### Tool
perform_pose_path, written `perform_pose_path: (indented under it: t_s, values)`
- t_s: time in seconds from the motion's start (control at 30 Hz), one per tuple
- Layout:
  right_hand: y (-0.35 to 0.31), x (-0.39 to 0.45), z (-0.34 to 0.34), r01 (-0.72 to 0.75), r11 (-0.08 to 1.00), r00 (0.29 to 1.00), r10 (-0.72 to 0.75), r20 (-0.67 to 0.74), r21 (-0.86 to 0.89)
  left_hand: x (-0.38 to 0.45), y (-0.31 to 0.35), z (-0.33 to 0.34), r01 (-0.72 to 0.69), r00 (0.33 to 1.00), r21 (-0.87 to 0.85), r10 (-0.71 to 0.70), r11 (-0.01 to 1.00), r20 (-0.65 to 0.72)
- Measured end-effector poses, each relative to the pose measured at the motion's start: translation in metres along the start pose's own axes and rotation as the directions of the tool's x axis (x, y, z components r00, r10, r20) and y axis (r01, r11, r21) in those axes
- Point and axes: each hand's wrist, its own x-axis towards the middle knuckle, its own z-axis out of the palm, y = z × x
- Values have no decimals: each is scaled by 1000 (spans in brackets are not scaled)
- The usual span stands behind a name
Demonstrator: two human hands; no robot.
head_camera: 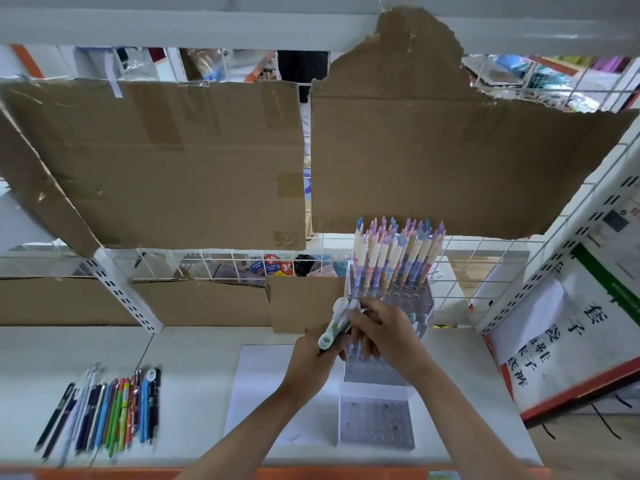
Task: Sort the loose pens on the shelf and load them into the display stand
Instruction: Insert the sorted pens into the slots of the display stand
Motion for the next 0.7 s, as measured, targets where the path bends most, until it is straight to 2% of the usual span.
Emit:
perform_pose_path:
  t_s: [0.1, 0.27, 0.37, 0.5, 0.6, 0.7]
  values:
    - [1, 1, 2, 12, 1000, 1000, -12, -16, -7, 2, -1, -2, -23, 1000, 32, 23, 999, -10]
    - [-1, 1, -2, -15, 972, 990, 48, -135, 236, 2, -2, -3, -38, 999, 85, 40, 996, -13]
    - [-2, 2, -3, -28, 981, 993, 50, -111, 194, 0, -1, 3, -64, 998, 112, 64, 992, 6]
    - [-3, 4, -3, -96, 987, 982, 115, -151, 126, -2, -3, 6, -53, 998, 143, 55, 988, -13]
    - [-2, 5, -4, -179, 968, 977, 197, -87, 174, -2, -10, 3, -49, 999, 214, 51, 976, -2]
    - [-4, 7, -6, -178, 974, 982, 185, -41, 137, -1, -12, -2, -26, 999, 255, 33, 967, -21]
